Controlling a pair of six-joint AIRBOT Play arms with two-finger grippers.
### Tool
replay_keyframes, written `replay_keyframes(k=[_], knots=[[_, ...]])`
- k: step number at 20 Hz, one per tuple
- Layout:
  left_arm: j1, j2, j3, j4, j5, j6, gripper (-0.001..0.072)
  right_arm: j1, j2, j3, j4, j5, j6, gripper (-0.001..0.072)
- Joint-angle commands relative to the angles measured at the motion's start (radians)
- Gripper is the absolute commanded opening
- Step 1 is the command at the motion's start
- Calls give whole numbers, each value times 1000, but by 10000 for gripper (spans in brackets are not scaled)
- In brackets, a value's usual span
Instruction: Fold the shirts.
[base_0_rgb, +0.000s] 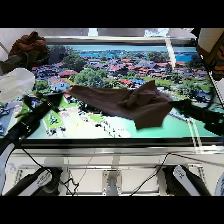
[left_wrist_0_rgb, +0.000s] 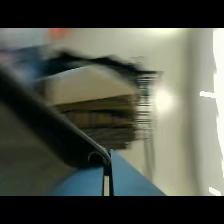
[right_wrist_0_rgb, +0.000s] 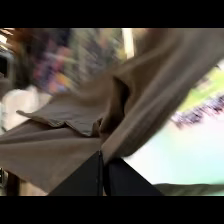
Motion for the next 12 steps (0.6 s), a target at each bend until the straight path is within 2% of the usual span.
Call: replay_keyframes(k=[1,3,4,5,6,7,9,10,12], knots=[[1,239,91,-382,-128,116,9,-191,278,32,289,216,35,29],[2,427,226,-343,49,161,9,-217,370,130,396,227,47,29],[2,514,315,-257,188,180,9,-216,389,205,436,198,56,28],[2,587,415,-83,364,188,9,-219,396,284,462,159,56,28],[2,640,509,173,534,167,9,-228,396,377,472,102,53,28],[2,674,596,473,671,44,8,-245,392,470,450,45,45,27],[2,686,737,976,780,-310,9,-280,372,629,384,8,44,27],[2,669,787,1193,751,-423,9,-285,360,690,314,7,45,26],[2,605,820,1498,611,-661,9,-283,334,758,106,-47,68,26]])
